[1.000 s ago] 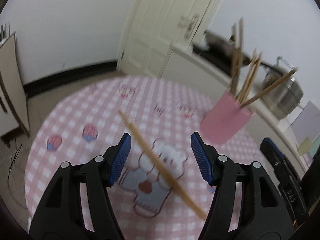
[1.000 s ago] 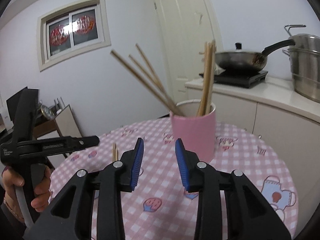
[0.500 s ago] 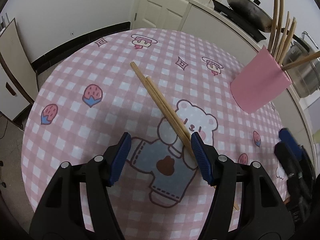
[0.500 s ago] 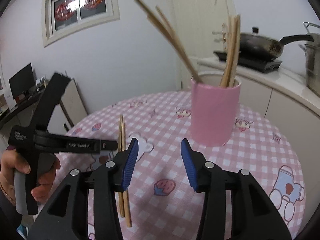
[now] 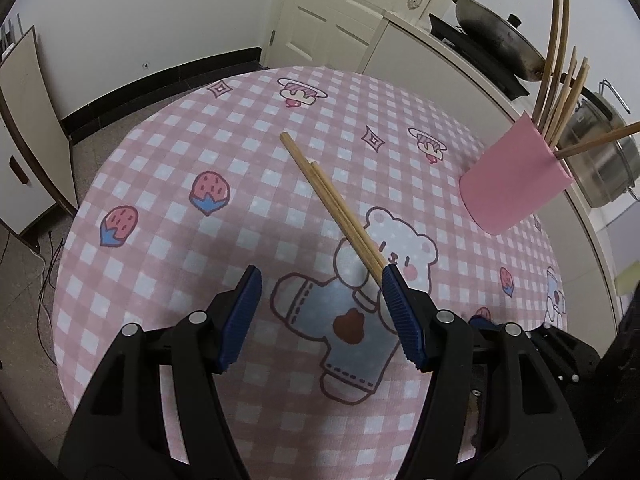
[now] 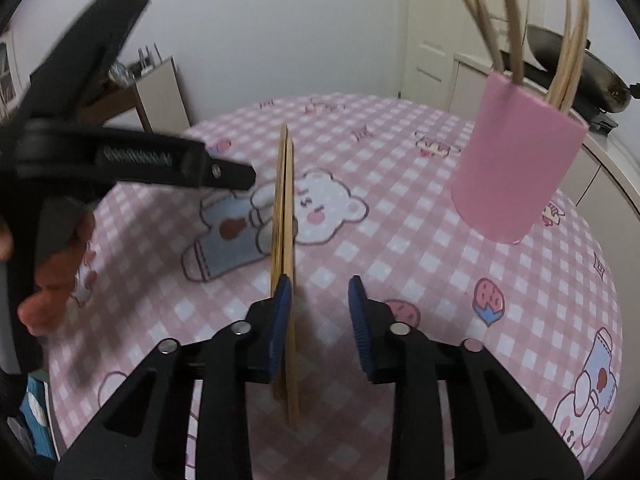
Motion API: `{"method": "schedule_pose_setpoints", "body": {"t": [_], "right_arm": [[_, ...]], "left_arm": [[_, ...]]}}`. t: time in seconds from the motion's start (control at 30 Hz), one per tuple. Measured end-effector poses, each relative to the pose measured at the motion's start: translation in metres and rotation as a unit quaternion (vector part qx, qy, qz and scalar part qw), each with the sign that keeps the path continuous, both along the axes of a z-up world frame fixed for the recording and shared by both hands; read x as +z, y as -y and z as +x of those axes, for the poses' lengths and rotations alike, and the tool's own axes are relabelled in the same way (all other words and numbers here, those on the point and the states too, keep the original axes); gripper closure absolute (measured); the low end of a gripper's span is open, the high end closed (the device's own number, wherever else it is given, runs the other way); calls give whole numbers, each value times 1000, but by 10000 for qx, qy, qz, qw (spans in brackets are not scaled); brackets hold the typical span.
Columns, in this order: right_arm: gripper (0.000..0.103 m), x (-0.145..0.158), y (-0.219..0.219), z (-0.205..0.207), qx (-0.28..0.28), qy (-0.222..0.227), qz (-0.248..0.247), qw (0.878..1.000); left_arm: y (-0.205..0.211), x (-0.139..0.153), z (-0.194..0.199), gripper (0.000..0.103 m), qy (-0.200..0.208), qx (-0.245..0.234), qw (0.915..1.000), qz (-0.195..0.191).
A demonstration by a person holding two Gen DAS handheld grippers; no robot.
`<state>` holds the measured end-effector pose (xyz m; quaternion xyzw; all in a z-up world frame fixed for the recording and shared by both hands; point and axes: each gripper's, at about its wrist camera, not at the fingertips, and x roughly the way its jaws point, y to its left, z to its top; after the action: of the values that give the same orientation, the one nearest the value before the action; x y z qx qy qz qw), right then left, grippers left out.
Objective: Organize utensils
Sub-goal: 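Close the right gripper on a chopstick while the left gripper grasps another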
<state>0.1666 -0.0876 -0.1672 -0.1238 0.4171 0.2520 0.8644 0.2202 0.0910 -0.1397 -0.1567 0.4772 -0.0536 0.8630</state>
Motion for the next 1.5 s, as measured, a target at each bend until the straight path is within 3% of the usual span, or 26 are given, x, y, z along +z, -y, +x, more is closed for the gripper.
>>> {"method": "schedule_pose_setpoints", "body": {"t": [0.3, 0.37, 0.4, 0.53, 0.77, 0.83, 0.9, 1.03, 1.2, 1.37, 1.5], "right_arm": [[78, -4, -17, 1, 272, -133, -340, 9990], [96, -3, -19, 3, 288, -122, -424, 9986], [98, -3, -18, 3, 275, -103, -481, 9984], [98, -3, -8, 3, 225, -127, -543, 9982], [98, 2, 25, -5, 35, -272, -508, 9983], [98, 3, 29, -8, 8, -305, -501, 9983], [98, 4, 32, -11, 14, -338, -489, 9982], [98, 7, 42, -18, 65, -495, -419, 9979], [97, 13, 53, -21, 59, -745, -314, 9967], [97, 12, 42, -1, -19, -756, -174, 9970], [89, 15, 23, 22, -9, -605, -122, 9981]], "left_arm": [[1, 0, 1, 41, -47, -8, 10000, -71], [1, 0, 2, 41, -68, 6, 10000, -55], [1, -1, 3, 41, -99, 42, 9999, -48], [4, -5, 9, 41, -183, 46, 9998, -34], [16, -7, 27, 41, -280, 254, 9984, 423], [23, -8, 35, 47, -328, 251, 9961, 782], [27, -9, 40, 63, -305, 257, 9928, 1127], [32, -9, 37, 85, -125, -259, 9915, 1268], [37, -7, 16, 86, -112, -717, 9862, 1486], [31, -5, 5, 87, -284, -1100, 9850, 1298], [24, -7, 11, 85, -403, -1001, 9888, 1035]]}}
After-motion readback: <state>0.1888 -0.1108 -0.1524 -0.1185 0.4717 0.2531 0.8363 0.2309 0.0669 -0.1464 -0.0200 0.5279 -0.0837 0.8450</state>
